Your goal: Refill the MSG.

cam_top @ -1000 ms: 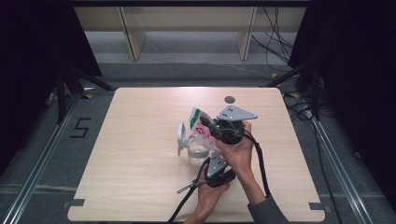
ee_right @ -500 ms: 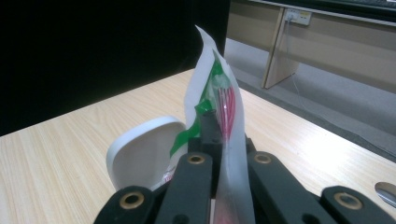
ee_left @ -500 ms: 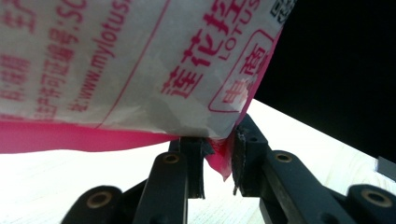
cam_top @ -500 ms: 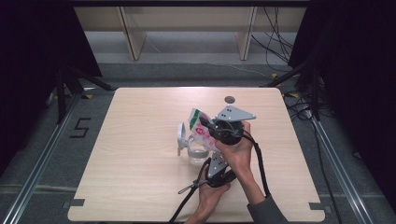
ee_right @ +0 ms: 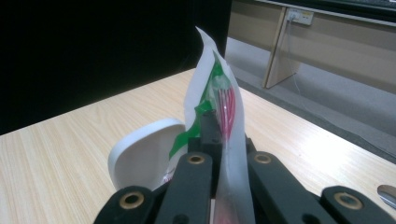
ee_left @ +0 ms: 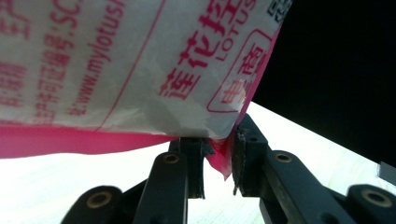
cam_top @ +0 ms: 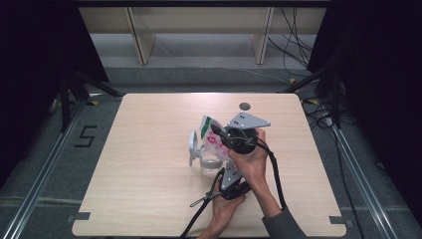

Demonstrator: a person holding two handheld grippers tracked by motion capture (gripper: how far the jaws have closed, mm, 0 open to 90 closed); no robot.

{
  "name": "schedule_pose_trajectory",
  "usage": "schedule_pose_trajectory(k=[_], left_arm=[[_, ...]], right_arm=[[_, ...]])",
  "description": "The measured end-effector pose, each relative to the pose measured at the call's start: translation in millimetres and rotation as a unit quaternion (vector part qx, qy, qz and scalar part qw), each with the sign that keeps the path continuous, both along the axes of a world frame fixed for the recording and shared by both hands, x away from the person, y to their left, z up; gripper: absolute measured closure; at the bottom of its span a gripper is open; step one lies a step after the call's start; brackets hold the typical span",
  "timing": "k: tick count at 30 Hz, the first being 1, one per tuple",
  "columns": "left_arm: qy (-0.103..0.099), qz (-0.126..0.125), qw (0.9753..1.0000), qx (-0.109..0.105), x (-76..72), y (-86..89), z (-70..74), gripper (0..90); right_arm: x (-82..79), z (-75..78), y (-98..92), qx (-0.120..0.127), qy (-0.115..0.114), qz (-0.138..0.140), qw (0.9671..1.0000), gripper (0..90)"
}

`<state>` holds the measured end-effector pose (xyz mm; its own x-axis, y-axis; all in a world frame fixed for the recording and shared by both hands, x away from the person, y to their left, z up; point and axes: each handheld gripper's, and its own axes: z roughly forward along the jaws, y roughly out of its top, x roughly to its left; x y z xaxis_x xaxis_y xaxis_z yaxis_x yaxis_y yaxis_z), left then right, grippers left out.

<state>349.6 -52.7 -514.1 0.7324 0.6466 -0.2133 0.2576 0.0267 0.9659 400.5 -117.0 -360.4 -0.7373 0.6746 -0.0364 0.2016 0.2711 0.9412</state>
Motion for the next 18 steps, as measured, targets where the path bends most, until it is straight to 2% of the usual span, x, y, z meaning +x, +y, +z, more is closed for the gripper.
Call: schedule_pose_trajectory(k=[1,3,6,7,8,10,14,17,18], left_arm=[[0.0,0.0,1.0,-0.001,0.0,0.0,0.0,76.0],[0.001,0.001,1.0,-0.004,0.2,0.1,0.1,76.1],[-0.005,0.001,1.0,-0.004,0.0,0.2,0.2,76.1],[-0.005,0.001,1.0,-0.003,-0.1,0.4,0.4,76.1],[-0.003,0.002,1.0,-0.004,-0.4,0.7,0.9,76.1],[-0.004,0.002,1.0,-0.005,-0.3,0.7,1.3,76.2],[-0.001,0.002,1.0,-0.007,-0.1,0.4,0.6,76.2],[-0.003,0.002,1.0,-0.007,-0.1,0.8,1.5,76.2],[-0.003,0.002,1.0,-0.008,-0.1,0.8,1.8,76.3]], right_arm=[[1.3,0.1,0.0,-0.002,-0.005,0.008,1.0,90.0],[1.1,0.0,1.0,0.0,-0.002,0.001,1.0,90.0],[0.8,0.1,2.3,-0.004,0.002,0.006,1.0,90.0],[1.6,0.4,2.0,-0.01,-0.009,0.006,0.9999,90.0],[0.5,0.4,3.4,-0.006,0.0,0.007,1.0,90.0],[0.9,1.0,3.9,-0.006,-0.005,0.013,0.9999,90.0],[1.3,0.2,4.3,-0.009,-0.007,0.008,0.9999,90.0],[-1.5,0.4,5.6,-0.003,0.004,0.002,1.0,90.0],[-1.5,1.3,5.4,-0.009,0.003,0.005,0.9999,90.0]])
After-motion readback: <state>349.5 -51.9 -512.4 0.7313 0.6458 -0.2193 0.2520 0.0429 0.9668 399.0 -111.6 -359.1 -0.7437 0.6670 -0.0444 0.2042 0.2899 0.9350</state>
